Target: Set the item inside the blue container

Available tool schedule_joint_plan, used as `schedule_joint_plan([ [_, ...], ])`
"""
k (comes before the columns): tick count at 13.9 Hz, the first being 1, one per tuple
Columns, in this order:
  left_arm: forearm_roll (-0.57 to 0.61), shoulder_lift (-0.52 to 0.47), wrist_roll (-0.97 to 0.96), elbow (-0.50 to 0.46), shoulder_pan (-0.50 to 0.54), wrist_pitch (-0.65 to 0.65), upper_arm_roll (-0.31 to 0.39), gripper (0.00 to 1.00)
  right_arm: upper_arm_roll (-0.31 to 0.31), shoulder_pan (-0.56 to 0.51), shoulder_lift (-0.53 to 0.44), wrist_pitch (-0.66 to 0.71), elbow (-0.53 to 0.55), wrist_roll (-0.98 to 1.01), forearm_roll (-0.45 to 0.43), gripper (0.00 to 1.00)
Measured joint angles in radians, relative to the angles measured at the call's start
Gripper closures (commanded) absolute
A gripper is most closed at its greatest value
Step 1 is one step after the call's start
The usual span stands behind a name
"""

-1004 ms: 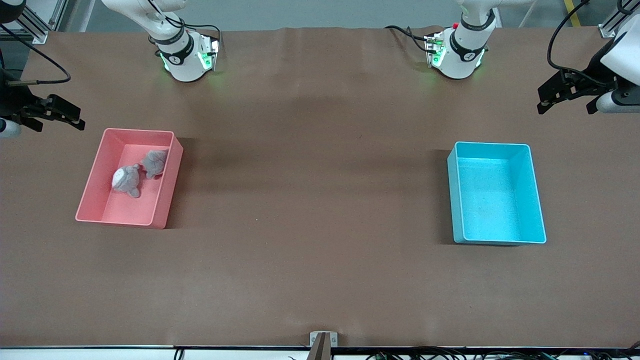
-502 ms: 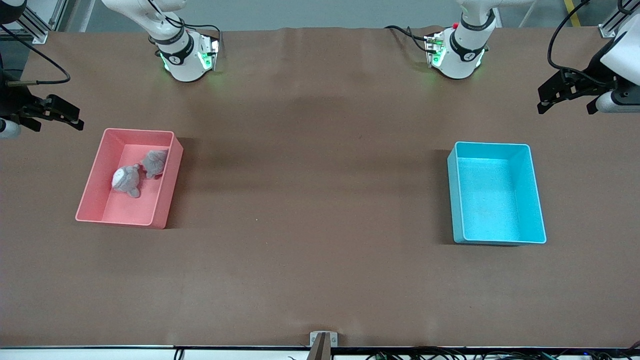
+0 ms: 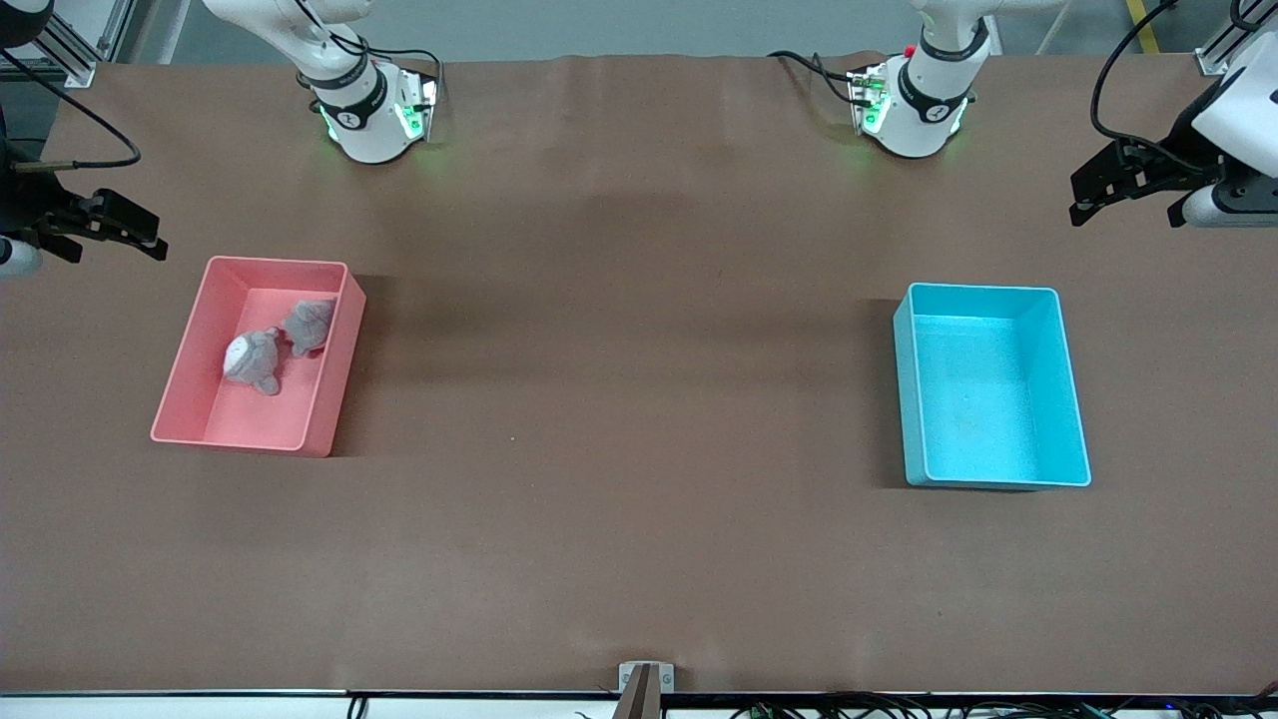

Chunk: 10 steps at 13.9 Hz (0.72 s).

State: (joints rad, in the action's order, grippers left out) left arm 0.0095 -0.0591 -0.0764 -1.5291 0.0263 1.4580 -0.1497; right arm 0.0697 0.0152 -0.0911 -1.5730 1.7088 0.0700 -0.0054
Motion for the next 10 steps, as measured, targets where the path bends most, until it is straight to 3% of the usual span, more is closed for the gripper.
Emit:
schedule_joint_plan([
  [10,0.0,0.011,0.001,-0.004,0.0,-0.002,-0.001,0.0,0.006,-0.009,0.012,-0.013,-0.05,0.0,0.0,0.0],
])
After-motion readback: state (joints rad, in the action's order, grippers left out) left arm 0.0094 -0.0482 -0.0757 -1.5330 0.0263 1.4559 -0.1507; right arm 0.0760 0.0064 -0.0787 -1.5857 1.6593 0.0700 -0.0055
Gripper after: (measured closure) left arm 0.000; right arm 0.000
